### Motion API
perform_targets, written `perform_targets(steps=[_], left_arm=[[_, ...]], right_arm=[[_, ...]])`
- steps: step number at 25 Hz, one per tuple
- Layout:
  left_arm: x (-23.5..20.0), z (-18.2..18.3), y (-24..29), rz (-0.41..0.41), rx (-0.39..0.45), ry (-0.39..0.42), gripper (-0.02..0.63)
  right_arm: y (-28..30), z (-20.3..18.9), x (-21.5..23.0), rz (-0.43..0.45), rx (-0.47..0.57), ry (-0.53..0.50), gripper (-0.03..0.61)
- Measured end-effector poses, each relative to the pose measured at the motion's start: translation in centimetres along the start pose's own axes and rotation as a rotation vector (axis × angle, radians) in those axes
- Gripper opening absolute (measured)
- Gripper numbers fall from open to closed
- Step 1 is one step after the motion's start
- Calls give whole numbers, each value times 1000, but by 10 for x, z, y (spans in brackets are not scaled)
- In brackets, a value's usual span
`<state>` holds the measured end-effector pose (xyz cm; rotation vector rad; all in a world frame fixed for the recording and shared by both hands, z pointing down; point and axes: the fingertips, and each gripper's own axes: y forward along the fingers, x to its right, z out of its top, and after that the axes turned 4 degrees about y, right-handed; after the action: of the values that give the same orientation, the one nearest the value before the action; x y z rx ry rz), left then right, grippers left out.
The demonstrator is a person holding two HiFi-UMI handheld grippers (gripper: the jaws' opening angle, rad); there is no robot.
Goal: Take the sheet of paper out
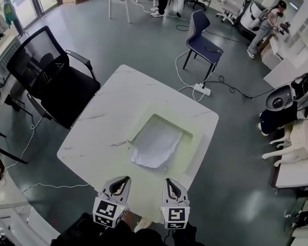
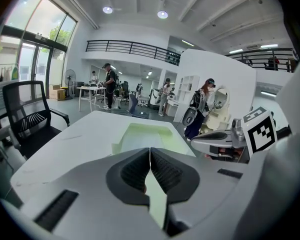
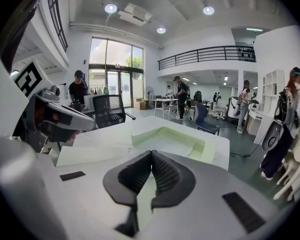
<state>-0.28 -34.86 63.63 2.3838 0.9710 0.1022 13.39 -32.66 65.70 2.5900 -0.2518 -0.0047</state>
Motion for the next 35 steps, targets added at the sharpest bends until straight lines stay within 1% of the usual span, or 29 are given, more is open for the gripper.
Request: perform_targets(steps=[3, 4, 5, 7, 10, 13, 18, 26, 29, 30, 31, 33, 34, 35], left_arm=[[-4, 0, 5, -4, -8, -9, 25], [-6, -1, 6, -3, -10, -12, 25], [-9, -2, 8, -1, -12, -15, 25], [-13, -5, 10, 2, -16, -21, 25], [-21, -8, 12, 7, -25, -32, 25], [-31, -12, 15, 13, -35, -40, 25], [-47, -14, 24, 20, -44, -53, 25], [-62, -14, 39, 27, -51, -66, 25], [-65, -16, 41, 27, -55, -74, 25], [-66, -17, 41, 26, -57, -78, 25], [-67, -18, 42, 26, -59, -80, 25], [-69, -18, 43, 28, -60, -84, 25], [-70, -19, 43, 28, -60, -85, 25], [-70, -19, 44, 29, -59, -87, 25]], right_arm=[[15, -7, -1, 7, -51, -38, 18], [20, -11, -3, 21, -71, -49, 53], [27, -16, -6, 36, -92, -60, 131], [39, -24, -8, 46, -125, -94, 154], [58, -35, -9, 38, -162, -148, 197], [75, -45, -10, 44, -199, -148, 250], [103, -51, -11, 45, -239, -193, 276], [133, -61, -11, 48, -285, -243, 269], [138, -62, -10, 47, -297, -253, 213], [139, -61, -10, 49, -296, -252, 204], [140, -59, -10, 57, -295, -246, 158], [141, -58, -12, 81, -294, -230, 142], [141, -57, -12, 89, -294, -226, 123], [141, -57, -12, 92, -295, -228, 86]])
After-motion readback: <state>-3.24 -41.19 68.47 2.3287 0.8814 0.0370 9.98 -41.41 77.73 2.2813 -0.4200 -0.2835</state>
